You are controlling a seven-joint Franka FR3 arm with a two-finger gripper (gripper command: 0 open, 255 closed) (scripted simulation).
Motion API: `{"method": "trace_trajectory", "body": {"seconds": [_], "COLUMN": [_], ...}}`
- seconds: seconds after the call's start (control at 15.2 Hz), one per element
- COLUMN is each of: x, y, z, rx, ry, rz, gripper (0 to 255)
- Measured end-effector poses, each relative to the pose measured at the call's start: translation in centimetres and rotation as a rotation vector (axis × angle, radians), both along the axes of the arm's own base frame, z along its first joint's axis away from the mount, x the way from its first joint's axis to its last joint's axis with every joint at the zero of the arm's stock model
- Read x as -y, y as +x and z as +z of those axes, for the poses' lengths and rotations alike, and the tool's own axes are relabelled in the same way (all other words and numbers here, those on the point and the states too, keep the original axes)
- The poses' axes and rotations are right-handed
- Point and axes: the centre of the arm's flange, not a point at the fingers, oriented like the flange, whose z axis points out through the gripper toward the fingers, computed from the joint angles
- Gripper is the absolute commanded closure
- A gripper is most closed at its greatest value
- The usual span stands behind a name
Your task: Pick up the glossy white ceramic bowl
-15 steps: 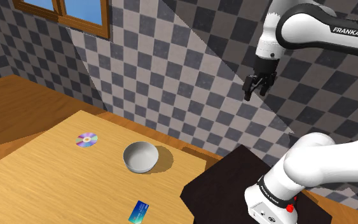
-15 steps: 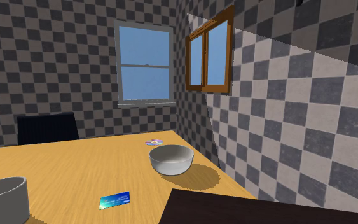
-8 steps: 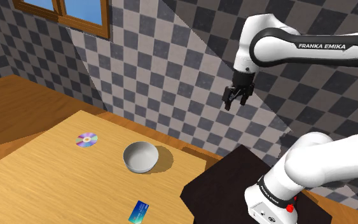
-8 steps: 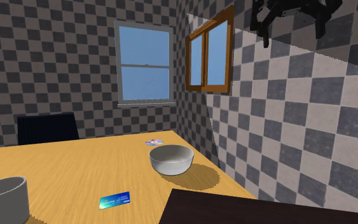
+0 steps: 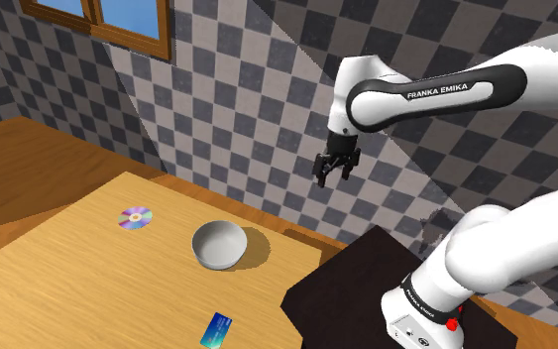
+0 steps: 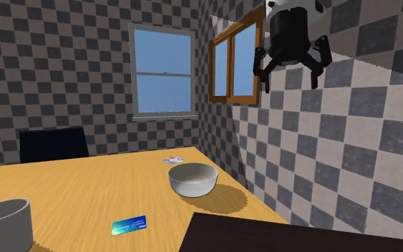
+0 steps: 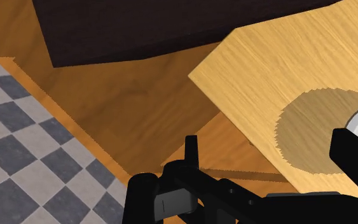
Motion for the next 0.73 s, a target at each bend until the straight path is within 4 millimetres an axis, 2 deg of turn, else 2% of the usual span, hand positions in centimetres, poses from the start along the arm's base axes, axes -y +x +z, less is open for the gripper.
{"method": "trace_trajectory", "body": {"seconds": [0.73], "x": [-7.6], "y": [6.6], "z": [-10.6], "rx": [0.003], "ry": [0.034], "rz": [0.019], "gripper": [0]}}
